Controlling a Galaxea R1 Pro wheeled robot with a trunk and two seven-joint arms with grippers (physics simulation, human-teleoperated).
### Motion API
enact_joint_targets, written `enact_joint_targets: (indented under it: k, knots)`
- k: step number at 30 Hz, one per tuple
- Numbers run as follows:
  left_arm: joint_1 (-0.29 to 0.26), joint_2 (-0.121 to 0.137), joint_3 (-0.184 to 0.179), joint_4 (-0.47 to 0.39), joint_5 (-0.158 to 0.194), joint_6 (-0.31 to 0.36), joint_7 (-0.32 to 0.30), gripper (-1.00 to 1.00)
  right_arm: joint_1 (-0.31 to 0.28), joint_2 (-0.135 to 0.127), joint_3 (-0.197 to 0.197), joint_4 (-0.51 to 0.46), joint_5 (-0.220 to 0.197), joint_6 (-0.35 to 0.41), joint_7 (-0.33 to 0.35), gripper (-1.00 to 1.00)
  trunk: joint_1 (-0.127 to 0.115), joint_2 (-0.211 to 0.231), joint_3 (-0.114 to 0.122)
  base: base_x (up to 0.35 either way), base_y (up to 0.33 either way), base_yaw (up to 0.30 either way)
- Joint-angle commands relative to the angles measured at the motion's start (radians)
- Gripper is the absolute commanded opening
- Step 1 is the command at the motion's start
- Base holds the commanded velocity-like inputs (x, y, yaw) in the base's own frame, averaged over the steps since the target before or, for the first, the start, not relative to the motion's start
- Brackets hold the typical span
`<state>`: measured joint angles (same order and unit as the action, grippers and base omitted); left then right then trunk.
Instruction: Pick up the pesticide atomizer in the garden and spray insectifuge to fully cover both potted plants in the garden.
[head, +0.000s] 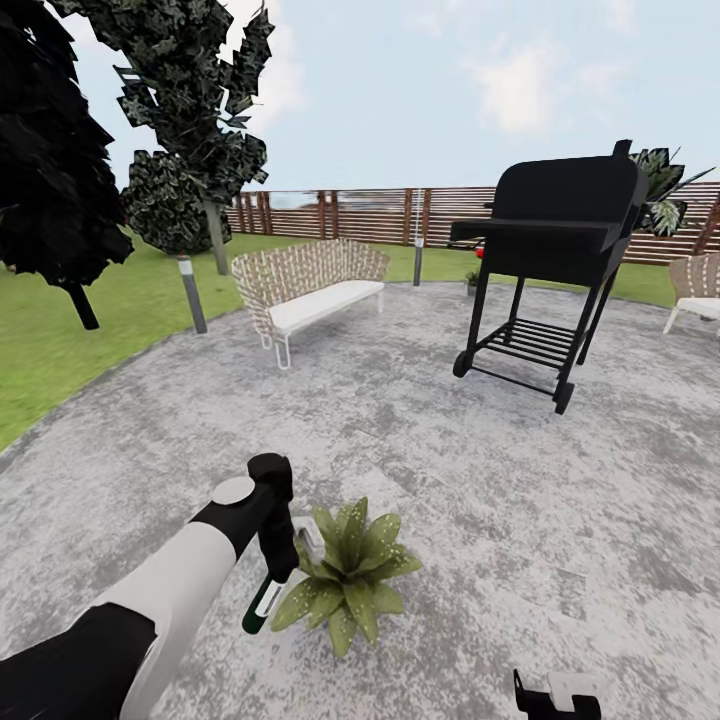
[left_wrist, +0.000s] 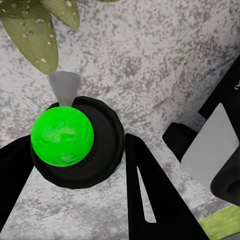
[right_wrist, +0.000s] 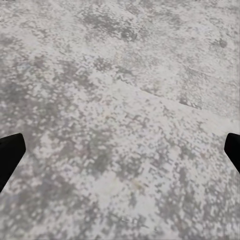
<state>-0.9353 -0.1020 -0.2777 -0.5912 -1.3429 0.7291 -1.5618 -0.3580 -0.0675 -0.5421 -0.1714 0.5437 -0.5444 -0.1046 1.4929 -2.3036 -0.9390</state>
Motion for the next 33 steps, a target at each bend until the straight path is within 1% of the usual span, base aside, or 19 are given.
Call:
enact_joint_targets:
  k: [1, 3, 8, 20, 33]
  knots:
    - [-0.002, 0.000, 0.000, -0.001, -0.008, 0.012, -0.009, -1.00, -0.001, 0.000, -0.004, 0.001, 0.012, -0.003, -0.006, 1.00, 0.000, 0.000, -0.001, 0.000, 0.000, 0.000]
    - [-0.004, 0.000, 0.002, -0.001, -0.007, 0.012, -0.009, -1.00, -0.001, 0.000, -0.004, 0.001, 0.011, -0.003, -0.007, 1.00, 0.000, 0.000, -0.001, 0.000, 0.000, 0.000]
    - [-0.005, 0.001, 0.003, -0.001, -0.007, 0.013, -0.009, -1.00, -0.001, 0.000, -0.004, 0.001, 0.010, -0.003, -0.009, 1.00, 0.000, 0.000, -0.001, -0.020, 0.260, 0.000]
    - [-0.010, 0.001, 0.008, -0.001, -0.007, 0.013, -0.009, -1.00, -0.001, 0.000, -0.004, 0.001, 0.010, -0.003, -0.008, 1.00, 0.000, 0.000, -0.001, -0.223, 0.222, 0.000]
    - [-0.008, 0.007, 0.012, -0.001, -0.007, 0.013, -0.009, -1.00, -0.001, 0.000, -0.004, 0.001, 0.011, -0.003, -0.007, 1.00, 0.000, 0.000, -0.001, -0.008, 0.306, 0.000]
